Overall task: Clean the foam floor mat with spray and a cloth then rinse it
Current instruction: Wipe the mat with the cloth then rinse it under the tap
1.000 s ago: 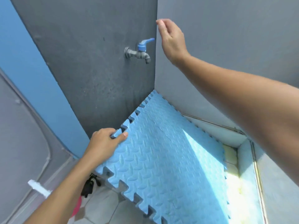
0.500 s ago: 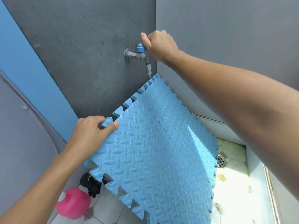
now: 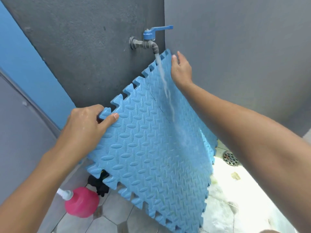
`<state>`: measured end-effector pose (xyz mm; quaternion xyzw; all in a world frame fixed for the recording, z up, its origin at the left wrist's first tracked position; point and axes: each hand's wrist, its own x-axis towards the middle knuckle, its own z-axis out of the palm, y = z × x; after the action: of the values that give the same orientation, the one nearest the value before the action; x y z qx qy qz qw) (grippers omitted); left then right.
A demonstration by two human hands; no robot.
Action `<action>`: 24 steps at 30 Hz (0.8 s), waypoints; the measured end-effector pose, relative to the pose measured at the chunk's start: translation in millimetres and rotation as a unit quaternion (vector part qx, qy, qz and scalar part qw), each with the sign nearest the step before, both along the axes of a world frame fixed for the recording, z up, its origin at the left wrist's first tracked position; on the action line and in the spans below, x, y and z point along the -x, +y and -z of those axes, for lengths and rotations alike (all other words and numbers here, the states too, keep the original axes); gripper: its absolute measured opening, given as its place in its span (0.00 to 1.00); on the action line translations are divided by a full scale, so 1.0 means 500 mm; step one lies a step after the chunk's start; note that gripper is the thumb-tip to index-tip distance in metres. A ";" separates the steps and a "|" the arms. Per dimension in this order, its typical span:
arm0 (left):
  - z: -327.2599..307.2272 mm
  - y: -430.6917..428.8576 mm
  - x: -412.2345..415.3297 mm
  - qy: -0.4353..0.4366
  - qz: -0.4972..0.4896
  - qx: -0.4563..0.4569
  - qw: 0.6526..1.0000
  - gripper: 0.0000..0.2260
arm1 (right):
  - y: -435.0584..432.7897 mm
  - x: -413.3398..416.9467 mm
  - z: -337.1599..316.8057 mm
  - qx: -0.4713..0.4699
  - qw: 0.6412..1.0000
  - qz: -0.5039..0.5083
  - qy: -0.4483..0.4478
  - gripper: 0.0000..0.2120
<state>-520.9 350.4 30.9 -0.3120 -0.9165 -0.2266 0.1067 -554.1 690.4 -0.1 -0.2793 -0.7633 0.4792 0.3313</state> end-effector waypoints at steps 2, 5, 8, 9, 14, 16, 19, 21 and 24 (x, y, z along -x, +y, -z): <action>0.007 -0.005 0.012 -0.019 0.004 0.005 1.000 0.28 | -0.037 0.004 0.080 -0.007 0.997 -0.022 -0.070 0.27; 0.010 -0.008 0.023 -0.036 0.020 -0.002 0.999 0.28 | -0.172 0.008 0.137 0.034 0.996 -0.036 -0.077 0.31; 0.011 -0.004 0.028 -0.037 0.016 0.001 0.999 0.29 | -0.367 -0.047 0.148 -0.006 0.998 -0.056 -0.014 0.30; 0.011 -0.003 0.028 -0.034 0.015 0.002 0.999 0.29 | -0.433 -0.090 0.152 -0.048 0.995 -0.081 0.018 0.30; 0.012 -0.003 0.029 -0.040 0.012 0.001 0.999 0.23 | -0.518 -0.263 0.334 -0.154 0.978 -0.138 0.013 0.33; 0.011 0.001 0.027 -0.056 -0.002 0.006 0.998 0.13 | -0.431 -0.276 0.429 -0.077 0.993 -0.065 -0.057 0.34; 0.007 0.022 0.027 -0.077 -0.042 0.055 0.995 0.16 | -0.312 -0.251 0.476 0.072 0.984 0.019 -0.161 0.36; 0.004 0.047 0.036 -0.081 -0.073 0.101 0.989 0.25 | -0.269 -0.206 0.434 0.087 0.984 0.028 -0.156 0.34; 0.004 0.076 0.041 -0.039 -0.082 0.118 0.989 0.32 | -0.225 -0.117 0.331 0.060 0.994 -0.006 -0.087 0.34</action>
<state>-541.5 388.2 28.7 -0.2366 -0.9628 -0.1197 0.0516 -495.8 577.9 -165.6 -0.3347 -0.7610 0.4998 0.2430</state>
